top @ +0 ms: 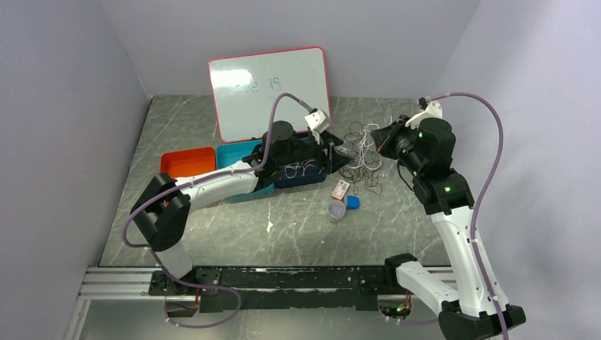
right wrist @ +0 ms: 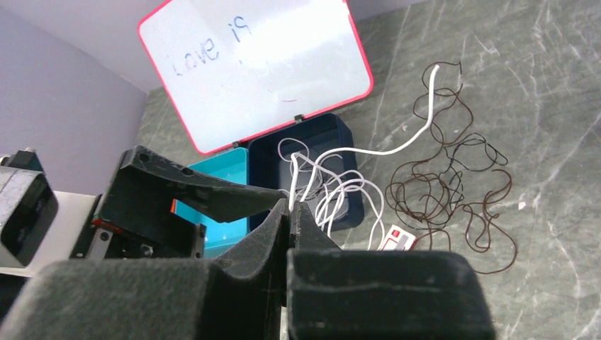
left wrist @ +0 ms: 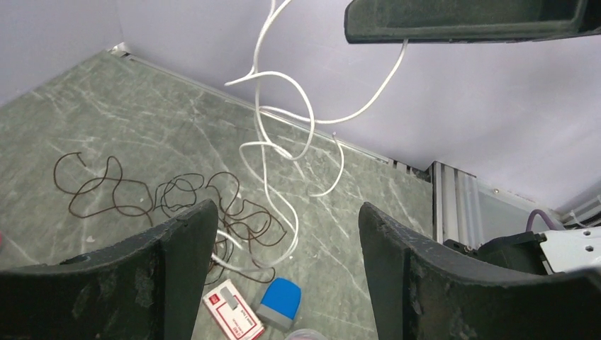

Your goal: Untangle the cables

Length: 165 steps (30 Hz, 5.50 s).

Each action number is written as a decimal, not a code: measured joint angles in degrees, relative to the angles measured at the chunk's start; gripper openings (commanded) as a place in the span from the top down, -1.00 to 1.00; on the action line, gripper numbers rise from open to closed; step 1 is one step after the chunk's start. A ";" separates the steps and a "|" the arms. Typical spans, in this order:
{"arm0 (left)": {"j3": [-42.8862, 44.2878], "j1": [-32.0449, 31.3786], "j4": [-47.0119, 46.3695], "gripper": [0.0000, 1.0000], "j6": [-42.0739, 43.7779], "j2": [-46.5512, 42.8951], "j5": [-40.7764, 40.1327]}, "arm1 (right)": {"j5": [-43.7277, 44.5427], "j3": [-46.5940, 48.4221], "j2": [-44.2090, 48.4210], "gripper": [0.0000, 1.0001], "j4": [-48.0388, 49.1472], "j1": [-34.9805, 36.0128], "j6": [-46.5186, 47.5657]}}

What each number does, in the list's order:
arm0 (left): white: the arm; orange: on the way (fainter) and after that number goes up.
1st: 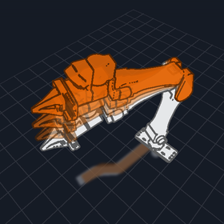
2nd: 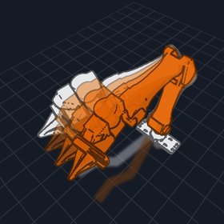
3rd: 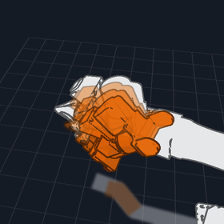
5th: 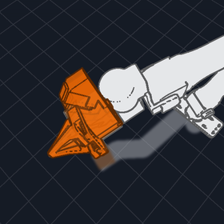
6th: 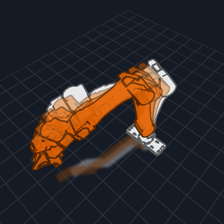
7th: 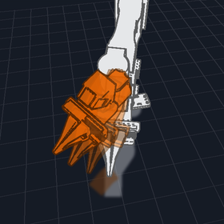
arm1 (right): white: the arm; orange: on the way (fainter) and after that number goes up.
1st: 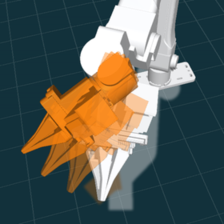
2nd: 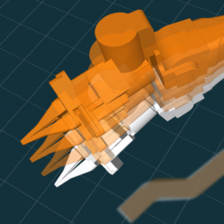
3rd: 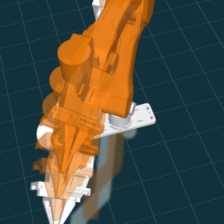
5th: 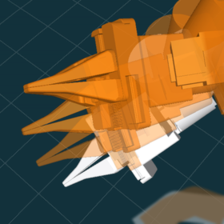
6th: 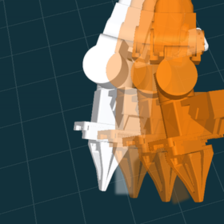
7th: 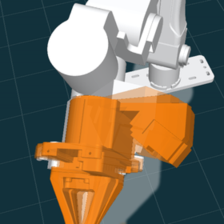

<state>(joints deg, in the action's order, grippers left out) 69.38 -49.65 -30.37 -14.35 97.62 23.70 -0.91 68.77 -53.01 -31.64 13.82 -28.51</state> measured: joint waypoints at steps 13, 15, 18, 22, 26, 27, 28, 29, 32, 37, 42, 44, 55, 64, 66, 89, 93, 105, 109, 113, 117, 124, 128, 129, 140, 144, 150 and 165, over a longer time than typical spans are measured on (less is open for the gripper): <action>5.14 -1.99 -1.44 -0.52 -1.05 3.63 0.11 | -3.69 0.24 0.22 1.00 0.02 0.00 -1.70; 5.60 -2.27 -1.42 -0.41 -1.14 4.26 0.07 | -4.35 0.22 0.33 1.00 0.02 0.00 -1.95; 6.21 -2.60 -1.20 -0.15 -1.46 4.90 -0.15 | -5.20 0.11 0.70 1.00 0.04 0.00 -2.34; 7.91 -2.64 -0.35 0.32 -1.49 5.51 -0.50 | -5.79 -0.02 1.27 1.00 0.04 0.00 -2.38; 8.35 -2.64 0.07 0.57 -1.07 5.44 -0.94 | -5.18 -0.04 1.77 1.00 -0.07 0.00 -2.01; 8.33 -2.64 0.26 0.60 -0.94 5.35 -1.22 | -4.63 -0.11 1.90 1.00 -0.11 0.00 -1.75; 8.07 -2.64 0.46 0.65 -0.79 5.09 -1.60 | -3.91 -0.24 2.10 1.00 -0.35 0.00 -1.27; 7.50 -2.64 0.87 0.72 -0.57 4.50 -2.01 | -3.37 -0.39 2.23 1.00 -0.57 0.00 -0.92; 5.27 -2.64 2.21 0.86 0.26 1.75 -3.30 | -1.05 -0.96 2.62 1.00 -1.70 0.00 0.46; 1.46 -2.64 4.63 0.86 2.10 -5.40 -5.84 | 2.32 -2.12 2.78 1.00 -2.91 0.00 2.40; -1.18 -2.64 7.15 0.86 4.11 -11.43 -9.64 | 4.61 -2.86 2.84 1.00 -3.48 0.00 3.63; -1.42 -2.64 9.46 0.86 5.18 -13.11 -11.78 | 5.53 -2.86 2.91 1.00 -3.48 0.00 4.24; -3.37 -0.85 26.23 0.86 8.15 -26.18 -25.49 | 8.37 -8.76 3.78 1.00 -3.13 0.31 6.34; -3.48 2.32 34.69 0.86 9.25 -38.18 -34.03 | 10.99 -10.88 2.60 0.99 -3.10 -0.07 6.95; -3.65 2.36 35.76 0.86 9.25 -39.43 -34.10 | 10.05 -10.95 2.84 0.99 -2.25 -0.11 6.95; -7.54 1.42 19.04 -0.78 6.34 -28.09 -12.72 | -16.70 1.14 1.40 1.00 6.51 -0.11 -4.46; -4.59 -0.70 15.47 -0.83 6.86 -23.63 -11.47 | -20.92 2.14 0.22 1.00 6.93 -0.11 -5.86; -1.11 -2.29 9.14 -0.85 9.25 -18.18 -9.90 | -29.86 4.33 -0.17 1.00 8.46 -0.11 -9.75; -0.79 -2.60 8.26 -0.84 9.68 -17.05 -9.90 | -31.63 4.33 -0.15 1.00 9.33 -0.11 -11.28; -0.20 -2.64 7.17 -0.83 9.70 -15.43 -9.90 | -32.72 4.33 -0.15 1.00 9.90 -0.11 -12.66; 0.98 -2.69 6.10 -0.78 9.66 -13.35 -9.49 | -33.46 4.33 -0.13 1.00 10.97 -0.11 -13.92; 1.88 -2.71 3.93 -0.64 8.94 -10.54 -7.96 | -34.77 4.33 0.11 1.00 12.22 -0.11 -16.09; 1.53 -2.71 3.26 -0.35 8.24 -10.23 -7.85 | -34.67 4.79 0.39 1.00 12.24 -0.11 -16.48; 1.31 -2.71 2.86 -0.29 7.98 -10.23 -7.85 | -34.62 4.94 0.52 1.00 12.24 -0.11 -16.55; -2.03 -2.75 2.10 0.02 6.10 -9.57 -6.91 | -34.12 6.21 1.81 1.00 14.32 -0.11 -17.99; -5.86 -2.75 1.31 0.12 4.46 -9.38 -6.34 | -33.97 6.62 1.90 1.00 14.80 -0.11 -18.36; -11.52 -2.82 -0.85 0.22 1.46 -8.48 -4.59 | -33.35 6.86 2.05 1.00 15.47 -0.11 -18.95; -26.95 -3.19 -4.04 0.36 -2.60 -10.38 -4.02 | -27.15 12.37 3.17 1.00 13.99 -0.11 -15.93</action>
<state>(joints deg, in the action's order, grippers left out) 42.44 -52.84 -34.41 -16.95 87.24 19.68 -28.05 81.14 -49.84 -17.65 13.72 -44.45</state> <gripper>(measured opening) 0.332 0.017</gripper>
